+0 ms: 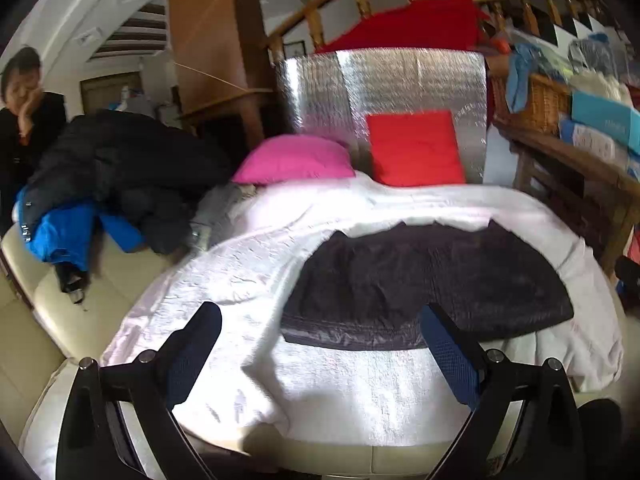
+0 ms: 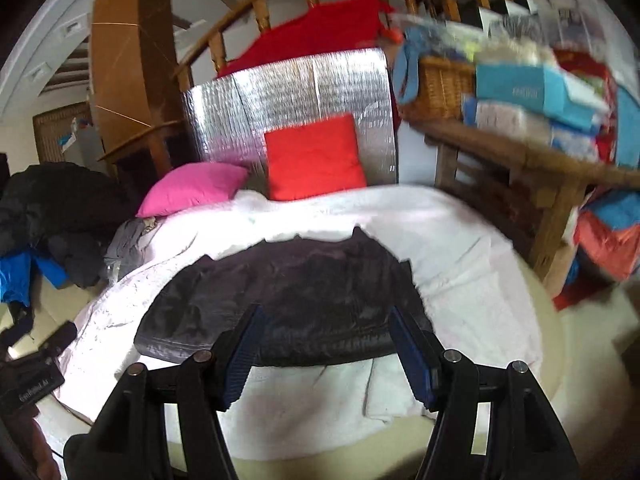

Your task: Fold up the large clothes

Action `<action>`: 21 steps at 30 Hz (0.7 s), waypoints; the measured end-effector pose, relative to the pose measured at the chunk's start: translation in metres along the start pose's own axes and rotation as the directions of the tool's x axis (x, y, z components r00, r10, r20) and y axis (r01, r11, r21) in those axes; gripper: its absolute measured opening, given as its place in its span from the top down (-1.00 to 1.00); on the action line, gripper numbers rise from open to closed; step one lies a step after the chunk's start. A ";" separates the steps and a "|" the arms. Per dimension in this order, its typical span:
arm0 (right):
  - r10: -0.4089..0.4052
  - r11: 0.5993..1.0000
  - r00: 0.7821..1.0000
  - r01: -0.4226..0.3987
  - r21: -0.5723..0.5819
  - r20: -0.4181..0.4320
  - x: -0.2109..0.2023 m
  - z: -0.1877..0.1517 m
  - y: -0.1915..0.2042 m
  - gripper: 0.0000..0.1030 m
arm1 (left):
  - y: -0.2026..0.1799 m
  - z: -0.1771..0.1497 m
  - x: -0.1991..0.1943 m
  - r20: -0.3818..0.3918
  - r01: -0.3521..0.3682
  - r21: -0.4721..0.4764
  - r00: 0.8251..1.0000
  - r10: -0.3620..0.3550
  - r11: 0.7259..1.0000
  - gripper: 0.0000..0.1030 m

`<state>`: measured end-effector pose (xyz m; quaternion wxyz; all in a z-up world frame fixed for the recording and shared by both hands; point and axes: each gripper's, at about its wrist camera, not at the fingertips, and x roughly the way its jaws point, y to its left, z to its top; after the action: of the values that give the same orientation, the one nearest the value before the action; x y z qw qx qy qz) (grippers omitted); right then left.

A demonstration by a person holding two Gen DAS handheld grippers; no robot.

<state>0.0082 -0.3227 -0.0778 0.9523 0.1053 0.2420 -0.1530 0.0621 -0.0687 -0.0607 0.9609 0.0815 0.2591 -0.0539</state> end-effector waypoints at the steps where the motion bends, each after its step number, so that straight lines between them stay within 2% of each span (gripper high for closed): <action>1: -0.011 1.000 1.000 0.011 -0.011 0.017 -0.013 0.001 0.005 -0.34 | 0.002 0.001 -0.008 0.010 0.001 -0.009 1.000 -0.001 1.000 -0.92; 2: -0.017 1.000 0.999 0.017 -0.023 0.028 -0.025 0.002 0.009 -0.40 | 0.003 0.001 -0.014 0.016 0.000 -0.013 1.000 0.000 1.000 -0.93; 5: -0.053 0.998 0.997 0.056 -0.042 0.057 -0.052 0.000 0.015 -0.41 | 0.008 0.001 -0.029 0.031 0.016 -0.028 0.999 -0.016 0.999 -0.93; 8: -0.107 0.993 0.993 0.110 -0.047 0.059 -0.065 -0.004 0.017 -0.41 | 0.008 0.000 -0.036 0.027 0.069 -0.045 0.997 -0.068 0.997 -0.93; 11: -0.119 0.993 0.993 0.120 -0.020 0.022 -0.062 -0.007 0.012 -0.41 | 0.004 0.000 -0.035 0.017 0.105 -0.034 0.994 -0.105 0.994 -0.93; 16: -0.124 0.992 0.992 0.124 -0.008 -0.025 -0.042 -0.012 0.010 -0.41 | 0.001 -0.003 -0.026 0.001 0.110 -0.022 0.994 -0.110 0.994 -0.93; 21: -0.116 0.993 0.993 0.115 -0.014 -0.028 -0.033 -0.015 0.023 -0.41 | 0.005 -0.007 -0.015 -0.029 0.110 -0.037 0.993 -0.111 0.993 -0.93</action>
<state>-0.0180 -0.2896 -0.0711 0.9390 0.0872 0.2624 -0.2047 0.0464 -0.0621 -0.0579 0.9536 0.0506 0.2790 -0.1012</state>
